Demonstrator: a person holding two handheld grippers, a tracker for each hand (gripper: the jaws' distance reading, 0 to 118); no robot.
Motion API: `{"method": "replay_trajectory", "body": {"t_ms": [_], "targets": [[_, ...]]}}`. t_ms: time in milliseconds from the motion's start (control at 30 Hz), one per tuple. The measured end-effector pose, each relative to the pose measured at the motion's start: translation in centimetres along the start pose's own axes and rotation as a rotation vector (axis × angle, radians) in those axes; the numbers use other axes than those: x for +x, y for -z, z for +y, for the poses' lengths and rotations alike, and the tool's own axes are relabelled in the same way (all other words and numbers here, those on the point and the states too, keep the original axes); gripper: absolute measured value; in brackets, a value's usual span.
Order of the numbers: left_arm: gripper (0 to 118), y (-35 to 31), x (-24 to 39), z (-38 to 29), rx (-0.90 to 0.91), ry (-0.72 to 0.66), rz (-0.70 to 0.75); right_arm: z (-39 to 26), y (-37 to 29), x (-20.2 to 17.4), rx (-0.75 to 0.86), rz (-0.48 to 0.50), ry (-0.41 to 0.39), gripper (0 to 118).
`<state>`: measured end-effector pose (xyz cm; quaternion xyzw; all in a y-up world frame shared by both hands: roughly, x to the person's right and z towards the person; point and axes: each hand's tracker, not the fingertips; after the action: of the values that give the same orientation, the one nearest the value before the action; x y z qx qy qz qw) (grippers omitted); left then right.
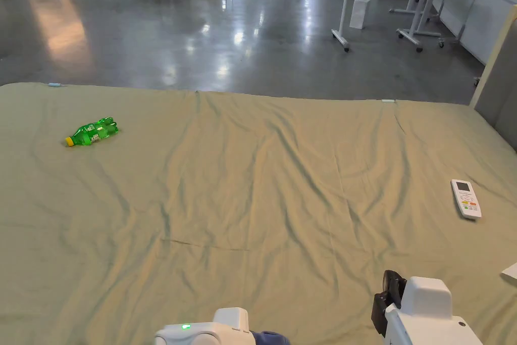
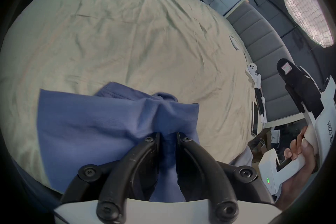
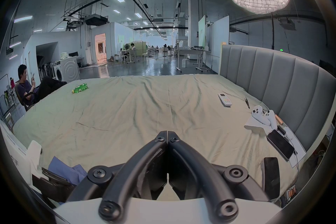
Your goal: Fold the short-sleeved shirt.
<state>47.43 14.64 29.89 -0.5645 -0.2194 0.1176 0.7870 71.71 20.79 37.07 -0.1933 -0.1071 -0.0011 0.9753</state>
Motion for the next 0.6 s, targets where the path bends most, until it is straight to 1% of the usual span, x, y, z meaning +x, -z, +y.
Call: {"method": "replay_trajectory", "body": {"t_ms": [200, 300, 400, 467, 533, 600], "targets": [[14, 2.2, -0.1, -0.7, 0.003, 0.014, -0.028, -0.2, 0.2, 0.1, -0.004, 0.002, -0.001, 0], [13, 2.2, -0.3, -0.5, 0.005, 0.024, -0.040, -0.2, 0.2, -0.1, 0.000, 0.006, -0.002, 0], [12, 0.8, -0.6, -0.2, 0.015, 0.030, -0.071, 0.0, 0.3, -0.3, 0.011, 0.015, 0.000, 0], [12, -0.9, -1.0, 0.1, 0.102, 0.034, -0.126, 0.5, 0.0, -0.7, 0.031, 0.019, -0.002, 0], [12, -3.7, -1.4, 0.5, 0.212, 0.068, -0.211, 1.2, -0.2, -1.0, 0.047, 0.023, -0.006, 0], [12, -6.2, -1.7, 1.1, 0.304, 0.112, -0.207, 1.6, 0.0, -1.2, 0.066, 0.028, -0.010, 0]]}}
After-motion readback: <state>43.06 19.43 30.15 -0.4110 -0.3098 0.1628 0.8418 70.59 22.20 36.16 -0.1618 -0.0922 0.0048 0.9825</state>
